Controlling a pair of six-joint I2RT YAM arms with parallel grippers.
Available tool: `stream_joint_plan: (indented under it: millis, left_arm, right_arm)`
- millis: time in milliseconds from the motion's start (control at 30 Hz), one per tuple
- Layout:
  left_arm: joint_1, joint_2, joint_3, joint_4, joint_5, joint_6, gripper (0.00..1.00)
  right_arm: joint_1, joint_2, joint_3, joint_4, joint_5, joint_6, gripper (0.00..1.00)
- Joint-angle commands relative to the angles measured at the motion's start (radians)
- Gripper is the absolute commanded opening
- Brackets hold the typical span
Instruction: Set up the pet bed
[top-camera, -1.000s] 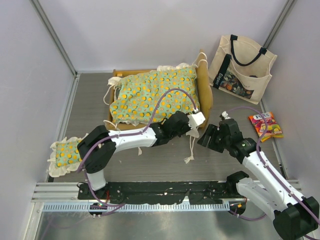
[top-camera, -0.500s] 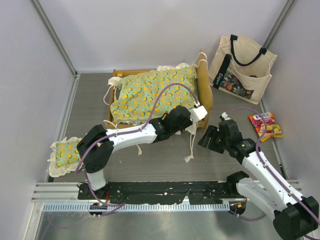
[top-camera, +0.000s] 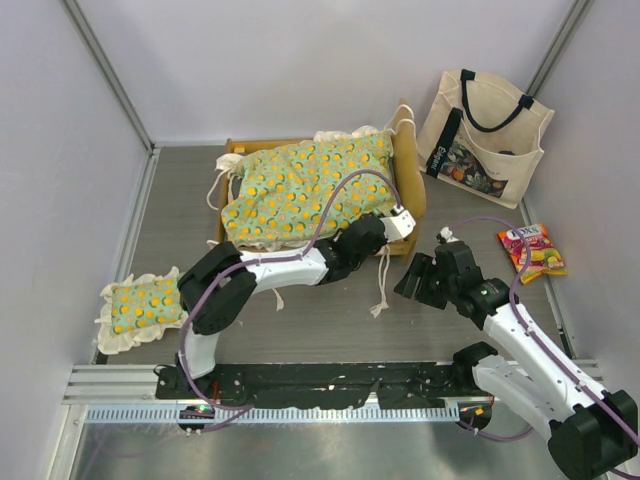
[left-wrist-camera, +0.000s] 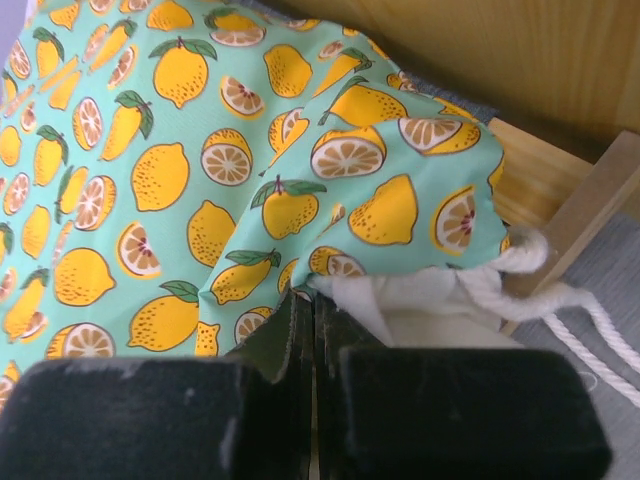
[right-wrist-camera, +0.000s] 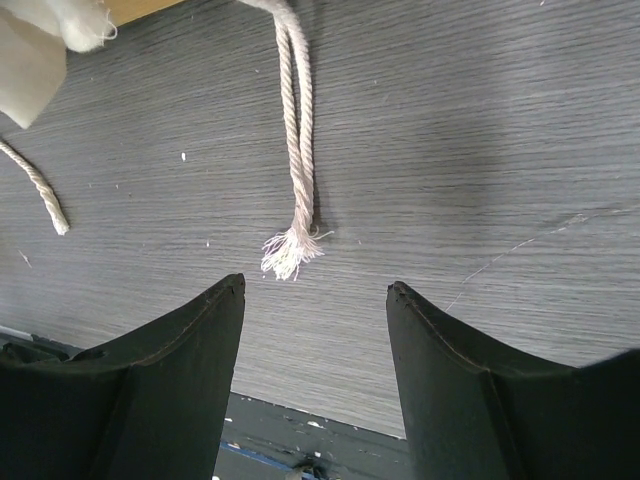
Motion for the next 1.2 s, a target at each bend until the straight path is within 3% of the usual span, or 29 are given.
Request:
stream_joint_plan:
  millis: [0,167,267,367,400,500,633,900,1167]
  left_arm:
    - [-0.002,0.053,-0.005,0.132,-0.106,0.003,0.0]
    - [-0.035,0.062,-0.019,0.05,-0.141,-0.049,0.03]
    - [-0.045,0.038,-0.016,-0.032,-0.166,-0.131,0.14]
    - [-0.045,-0.001,0.013,-0.101,-0.177,-0.175,0.29]
    - [-0.043,-0.01,0.021,-0.12,-0.177,-0.184,0.41]
    - [-0.043,-0.034,0.053,-0.18,-0.165,-0.202,0.56]
    - [-0.043,-0.067,0.079,-0.258,-0.169,-0.244,0.63]
    - [-0.042,-0.154,0.098,-0.345,-0.157,-0.354,0.76]
    - [-0.032,-0.231,0.073,-0.373,-0.132,-0.457,0.81]
  right_arm:
    - [0.012,-0.004,0.003,0.034,0.016,0.018,0.63]
    - [0.024,0.005,0.01,0.042,0.033,0.022,0.63]
    - [0.029,0.024,0.014,0.054,0.043,0.022,0.63]
    - [0.038,0.056,0.016,0.074,0.057,0.019,0.64]
    - [0.044,0.066,0.017,0.08,0.057,0.019,0.63]
    - [0.094,0.108,0.028,0.115,0.076,0.019,0.61]
    - [0.231,0.174,0.057,0.14,0.2,0.047,0.55]
    - [0.262,0.31,0.042,0.177,0.318,0.035,0.5]
    - [0.265,0.382,0.036,0.287,0.264,0.007,0.41]
